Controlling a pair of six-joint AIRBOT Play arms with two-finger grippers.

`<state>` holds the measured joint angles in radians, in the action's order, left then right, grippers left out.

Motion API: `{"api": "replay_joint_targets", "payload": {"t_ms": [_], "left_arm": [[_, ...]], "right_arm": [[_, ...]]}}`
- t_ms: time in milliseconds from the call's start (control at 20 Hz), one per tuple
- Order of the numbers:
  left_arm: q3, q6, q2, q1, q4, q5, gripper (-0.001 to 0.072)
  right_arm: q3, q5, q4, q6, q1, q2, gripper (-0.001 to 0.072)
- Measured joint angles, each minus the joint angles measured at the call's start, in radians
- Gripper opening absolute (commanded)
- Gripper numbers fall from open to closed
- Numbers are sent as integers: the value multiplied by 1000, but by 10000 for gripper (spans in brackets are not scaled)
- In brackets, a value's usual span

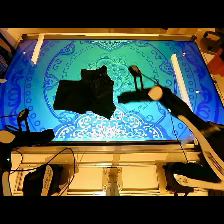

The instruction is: Fold the clothes and pants, and hang the long-sleeved shirts on hangers.

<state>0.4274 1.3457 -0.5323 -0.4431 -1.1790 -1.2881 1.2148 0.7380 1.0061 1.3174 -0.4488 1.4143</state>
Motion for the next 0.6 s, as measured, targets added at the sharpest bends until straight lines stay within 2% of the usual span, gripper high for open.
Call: {"api": "replay_joint_targets", "payload": {"t_ms": [50, 100, 350, 600], "left_arm": [[0, 0, 0, 0, 0, 2, 32], [0, 0, 0, 0, 1, 2, 32], [0, 0, 0, 0, 0, 25, 32], [0, -1, 0, 0, 0, 39, 31]], "right_arm": [[87, 16, 6, -1, -2, 63, 437], [174, 41, 15, -1, -5, 126, 474], [603, 139, 127, -5, -56, 423, 489], [785, 169, 279, -8, -147, 587, 501]]}}
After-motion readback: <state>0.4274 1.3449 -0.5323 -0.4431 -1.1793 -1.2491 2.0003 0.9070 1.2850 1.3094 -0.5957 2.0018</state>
